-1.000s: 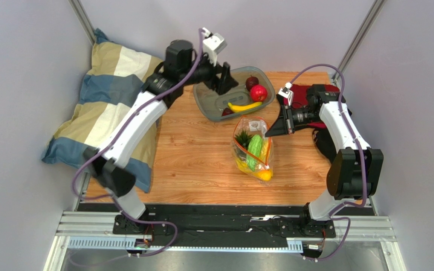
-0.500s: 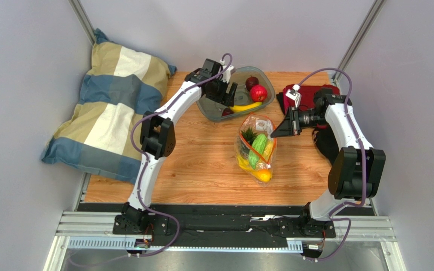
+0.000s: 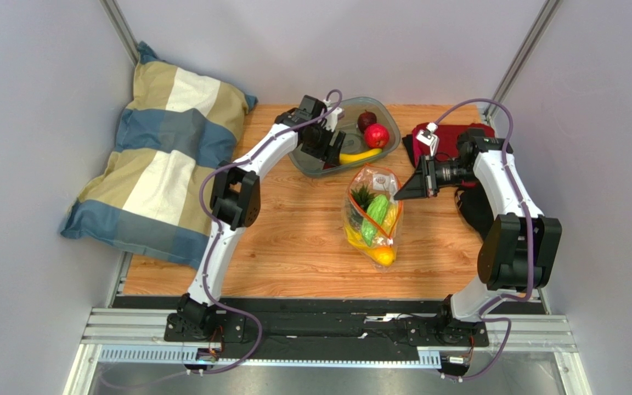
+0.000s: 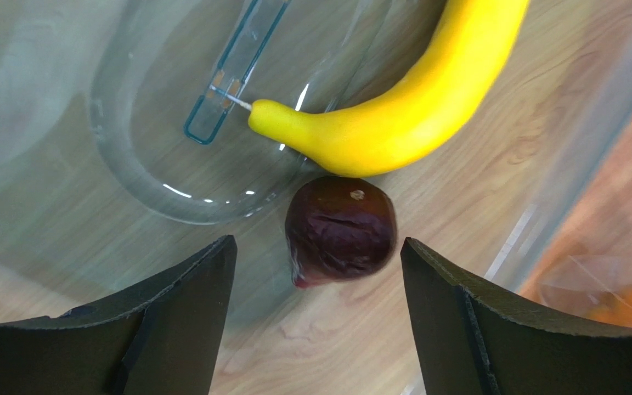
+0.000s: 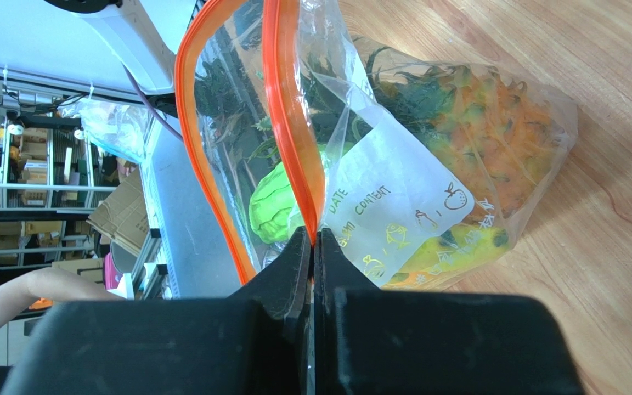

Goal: Place the food in the zip-top bag and seal the zipper
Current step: Pick up the fake fruit from the bin.

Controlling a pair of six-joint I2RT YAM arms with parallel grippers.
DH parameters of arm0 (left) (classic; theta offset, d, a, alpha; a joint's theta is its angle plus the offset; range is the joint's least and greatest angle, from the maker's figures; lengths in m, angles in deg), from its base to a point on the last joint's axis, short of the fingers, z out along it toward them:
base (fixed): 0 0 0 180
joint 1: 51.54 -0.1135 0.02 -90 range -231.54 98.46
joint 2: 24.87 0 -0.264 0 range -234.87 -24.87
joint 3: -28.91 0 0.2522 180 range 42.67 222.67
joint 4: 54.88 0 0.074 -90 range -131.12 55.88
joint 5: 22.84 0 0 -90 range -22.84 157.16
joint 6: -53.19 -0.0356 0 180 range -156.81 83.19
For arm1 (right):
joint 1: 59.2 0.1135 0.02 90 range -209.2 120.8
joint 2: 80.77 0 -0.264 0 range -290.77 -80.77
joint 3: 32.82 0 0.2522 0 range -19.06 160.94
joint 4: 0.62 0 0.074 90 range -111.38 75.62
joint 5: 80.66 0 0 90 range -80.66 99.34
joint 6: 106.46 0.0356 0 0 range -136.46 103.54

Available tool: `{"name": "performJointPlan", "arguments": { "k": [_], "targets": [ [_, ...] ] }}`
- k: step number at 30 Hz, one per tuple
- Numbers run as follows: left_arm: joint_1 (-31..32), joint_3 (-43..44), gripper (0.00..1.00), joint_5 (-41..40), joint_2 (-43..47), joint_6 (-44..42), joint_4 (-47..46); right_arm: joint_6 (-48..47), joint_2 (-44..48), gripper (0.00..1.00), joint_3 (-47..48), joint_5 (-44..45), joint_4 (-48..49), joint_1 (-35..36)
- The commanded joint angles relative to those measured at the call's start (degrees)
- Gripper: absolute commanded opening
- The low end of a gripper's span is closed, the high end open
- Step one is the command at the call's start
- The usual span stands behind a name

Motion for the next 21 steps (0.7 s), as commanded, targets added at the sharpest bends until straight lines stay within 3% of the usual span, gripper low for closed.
{"name": "performJointPlan", "arguments": {
  "k": [1,7,11,15,21],
  "targets": [
    [0.2,3.6,0.80,-0.6,-3.4,-1.5,0.6,-0.8,-0.3,0.00,2.2,-1.4,-0.3,0.0],
    [-0.1,5.3,0.73,-3.4,-6.0,-2.1,1.9,-0.7,-0.5,0.00,2.8,-1.2,-0.5,0.0],
    [-0.9,4.9,0.49,-1.8,-4.1,-1.4,-0.8,-0.7,-0.8,0.00,3.1,-1.2,-0.5,0.1],
    [-1.4,2.3,0.44,-1.4,2.2,-2.1,-3.2,-0.9,-1.0,0.00,3.1,-1.0,-0.4,0.8],
    [-2.2,-9.9,0.40,5.0,24.0,-3.1,-11.4,-1.1,-1.4,0.00,4.0,-0.4,-0.4,2.2]
  ]
}}
